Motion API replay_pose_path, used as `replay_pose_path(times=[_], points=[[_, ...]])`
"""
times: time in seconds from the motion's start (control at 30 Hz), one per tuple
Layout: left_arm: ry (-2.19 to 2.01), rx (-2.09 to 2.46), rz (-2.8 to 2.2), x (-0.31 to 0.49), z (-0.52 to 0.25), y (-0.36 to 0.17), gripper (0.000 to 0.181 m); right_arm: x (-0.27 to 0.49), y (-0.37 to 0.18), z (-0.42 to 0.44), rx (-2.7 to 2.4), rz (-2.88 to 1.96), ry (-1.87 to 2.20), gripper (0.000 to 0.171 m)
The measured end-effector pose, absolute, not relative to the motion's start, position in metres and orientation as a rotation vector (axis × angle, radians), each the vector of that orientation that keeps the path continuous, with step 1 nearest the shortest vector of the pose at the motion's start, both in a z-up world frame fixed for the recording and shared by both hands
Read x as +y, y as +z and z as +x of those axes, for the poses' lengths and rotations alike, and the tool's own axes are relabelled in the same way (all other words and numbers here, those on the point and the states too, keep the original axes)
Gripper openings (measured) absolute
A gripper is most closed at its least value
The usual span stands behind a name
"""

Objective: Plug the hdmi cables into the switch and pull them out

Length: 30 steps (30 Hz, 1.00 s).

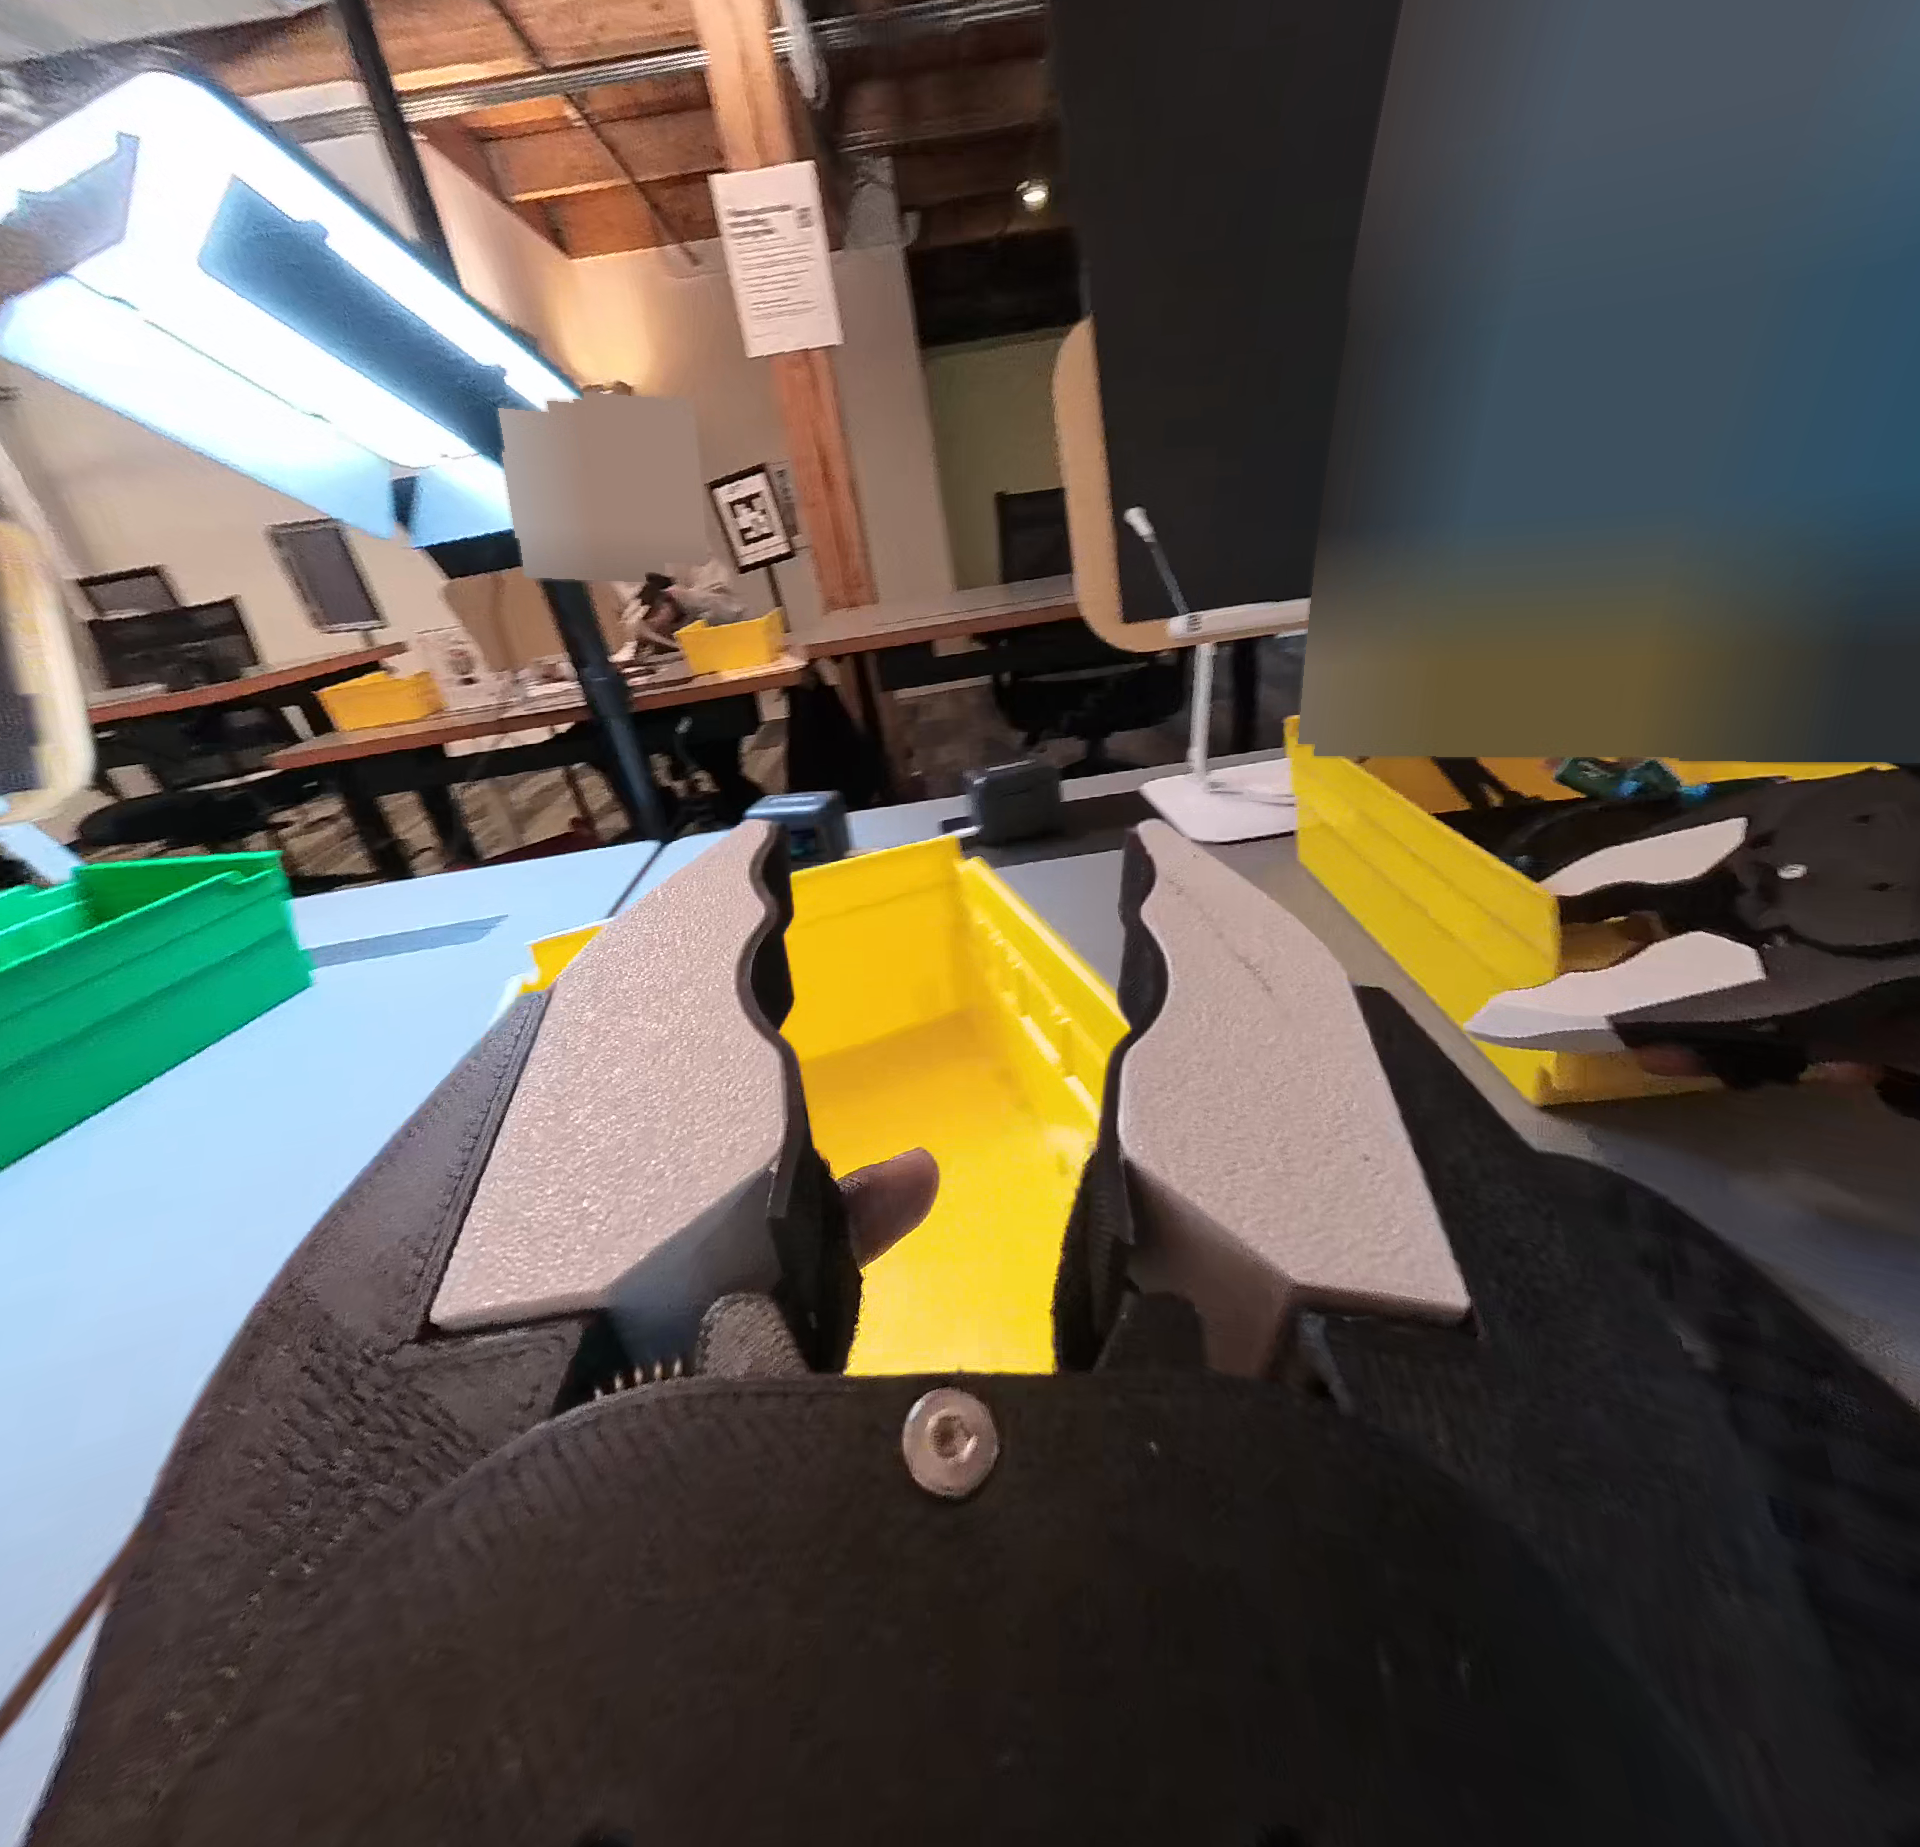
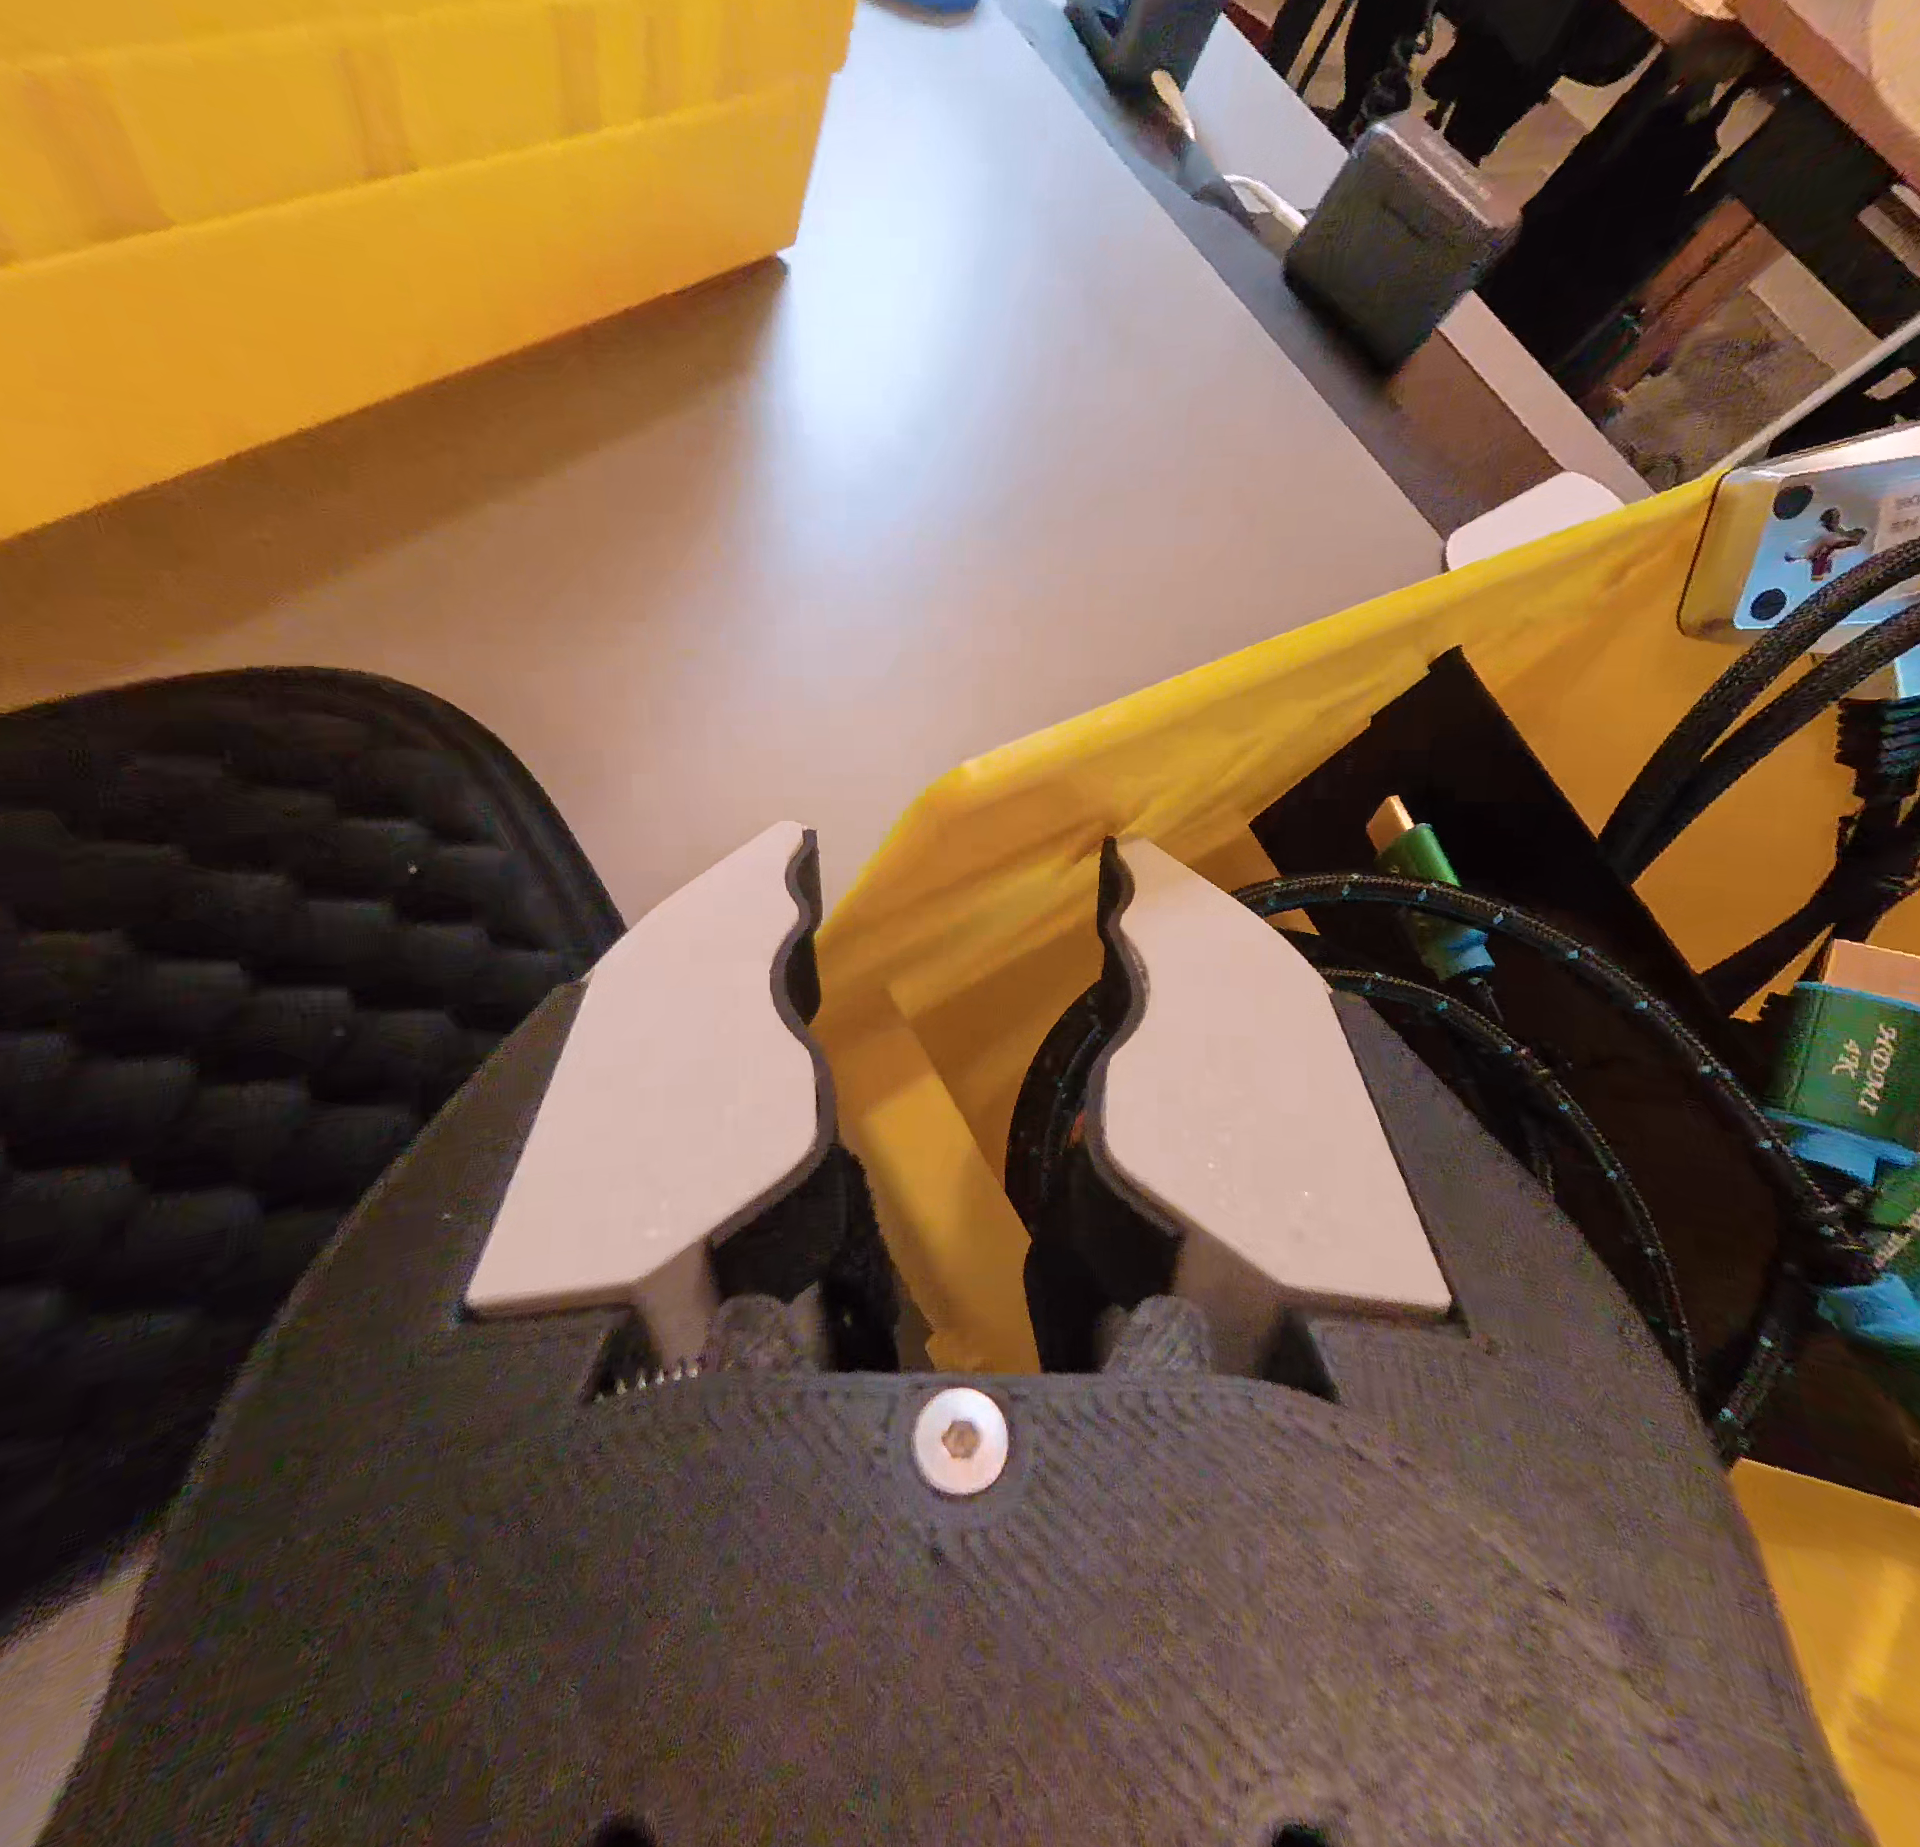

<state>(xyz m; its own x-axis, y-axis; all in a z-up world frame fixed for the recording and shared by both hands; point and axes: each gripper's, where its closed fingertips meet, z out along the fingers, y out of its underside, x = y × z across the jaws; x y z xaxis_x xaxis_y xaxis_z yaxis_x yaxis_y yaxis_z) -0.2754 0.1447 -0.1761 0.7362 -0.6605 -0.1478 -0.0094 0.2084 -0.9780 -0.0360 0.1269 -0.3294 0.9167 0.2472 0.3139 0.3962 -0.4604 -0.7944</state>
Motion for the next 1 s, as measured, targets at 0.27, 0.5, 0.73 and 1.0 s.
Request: replay_pose_path(times=[0.27,0.5,0.73,1.0], points=[[-0.179,0.541,-1.429,0.171,-0.343,-0.199,0.062,0.153,-0.328,-0.083,-0.583,-1.999,-0.089,0.052],[-0.112,0.421,-1.602,0.187,-0.391,-0.233,0.068,0.166,-0.327,-0.121,-0.712,-1.933,0.023,0.052],[-0.234,0.363,-1.856,0.200,-0.411,-0.304,0.080,0.145,-0.248,-0.148,-0.558,-1.506,0.469,0.047],[-0.424,0.399,-1.852,0.189,-0.386,-0.318,0.022,0.110,-0.257,-0.195,-0.527,-1.608,0.671,0.079]])
